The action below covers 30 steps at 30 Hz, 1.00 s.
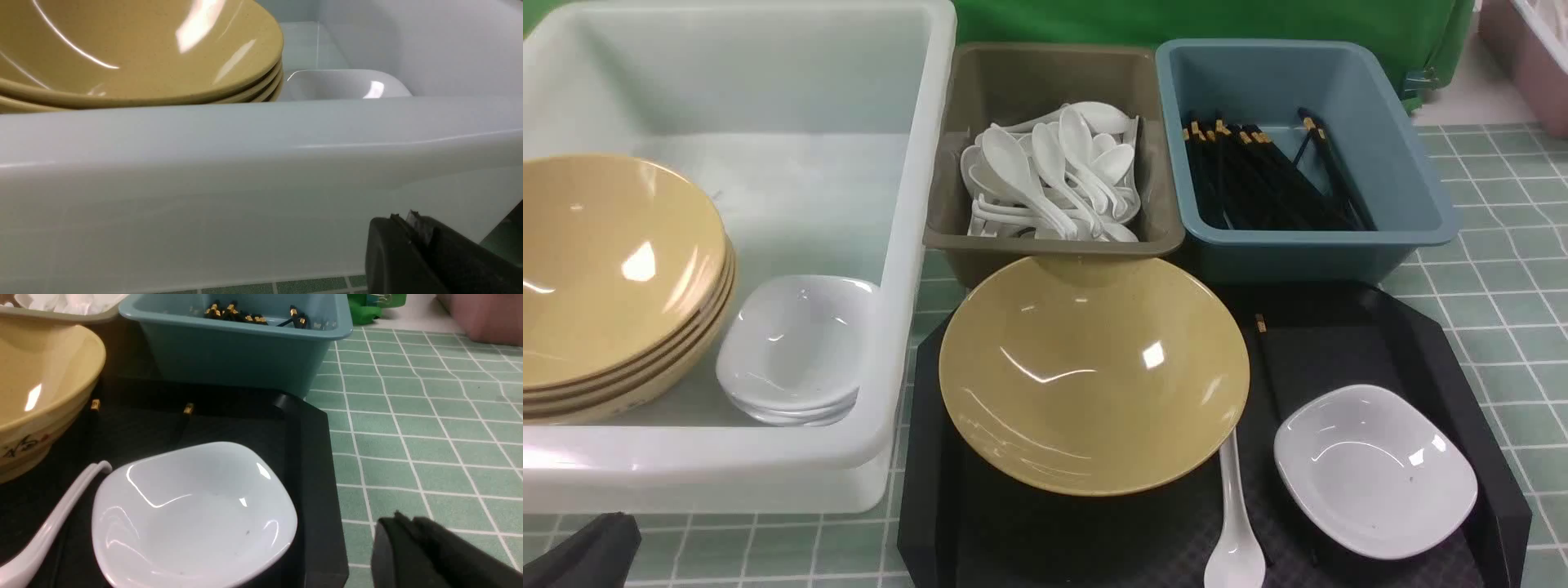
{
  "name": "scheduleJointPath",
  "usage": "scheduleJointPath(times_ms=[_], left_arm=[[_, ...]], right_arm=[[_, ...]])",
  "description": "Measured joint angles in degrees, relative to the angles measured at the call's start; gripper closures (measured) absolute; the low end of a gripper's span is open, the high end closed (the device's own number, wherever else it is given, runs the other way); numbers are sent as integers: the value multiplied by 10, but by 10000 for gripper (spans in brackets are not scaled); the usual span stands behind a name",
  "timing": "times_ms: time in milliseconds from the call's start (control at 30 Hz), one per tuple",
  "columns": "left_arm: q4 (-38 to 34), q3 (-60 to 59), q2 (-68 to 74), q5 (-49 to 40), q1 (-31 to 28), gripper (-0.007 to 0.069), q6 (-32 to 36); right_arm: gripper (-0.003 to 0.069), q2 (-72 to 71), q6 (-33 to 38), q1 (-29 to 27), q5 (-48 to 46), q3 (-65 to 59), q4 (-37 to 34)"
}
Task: On blue table put chopsticks spoon bowls plates into blue grey white boxes.
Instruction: 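Grasp the large bowl on the tray by its rim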
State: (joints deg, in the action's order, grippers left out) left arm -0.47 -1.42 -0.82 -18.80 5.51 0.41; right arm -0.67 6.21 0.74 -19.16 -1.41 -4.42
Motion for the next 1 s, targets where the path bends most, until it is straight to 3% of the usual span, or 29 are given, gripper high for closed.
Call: scheduleJointPath(times_ms=[1000], left_arm=[[1, 0, 0, 0, 0, 622, 1]], right_arm=[[548, 0, 17, 0, 0, 0, 2]])
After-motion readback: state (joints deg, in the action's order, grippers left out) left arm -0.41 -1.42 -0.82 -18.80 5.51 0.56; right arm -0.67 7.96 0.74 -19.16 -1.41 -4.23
